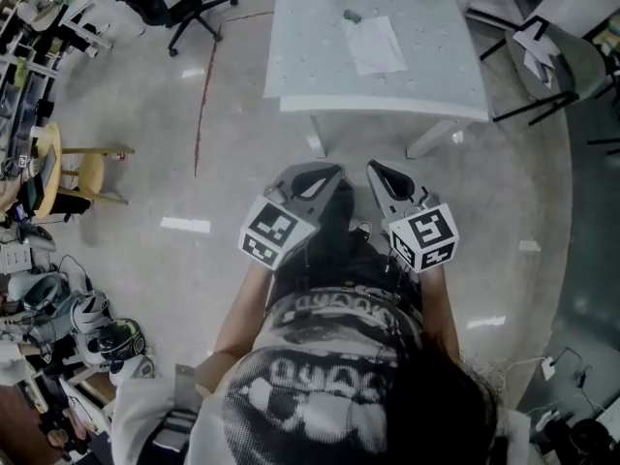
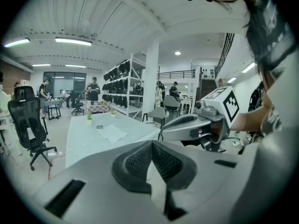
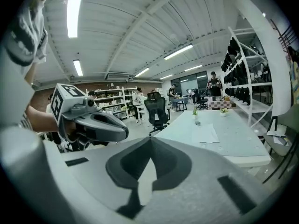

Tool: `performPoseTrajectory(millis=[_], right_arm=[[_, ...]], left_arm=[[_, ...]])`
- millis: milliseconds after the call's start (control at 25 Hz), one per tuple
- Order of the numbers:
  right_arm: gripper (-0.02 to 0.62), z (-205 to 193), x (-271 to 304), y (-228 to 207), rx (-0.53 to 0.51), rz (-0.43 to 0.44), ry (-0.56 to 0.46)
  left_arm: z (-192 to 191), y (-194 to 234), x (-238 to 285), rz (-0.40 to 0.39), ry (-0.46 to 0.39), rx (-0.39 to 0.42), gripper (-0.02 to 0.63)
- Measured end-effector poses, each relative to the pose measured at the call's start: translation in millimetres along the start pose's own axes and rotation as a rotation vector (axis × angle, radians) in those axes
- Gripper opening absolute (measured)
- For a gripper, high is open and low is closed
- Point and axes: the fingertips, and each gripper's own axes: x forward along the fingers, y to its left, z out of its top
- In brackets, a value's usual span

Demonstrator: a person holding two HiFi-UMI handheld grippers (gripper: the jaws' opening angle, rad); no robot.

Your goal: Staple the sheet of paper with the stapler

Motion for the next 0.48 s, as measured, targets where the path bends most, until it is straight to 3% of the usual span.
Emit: performPoseTrajectory(millis=[480], right_arm=[[0.003,-7.7,-14.3,12.7,-0.03,0.001,0.009]], left_arm=[[-2.1,-22.5,-7.5,-0.02,-0.008,0.011,0.003]])
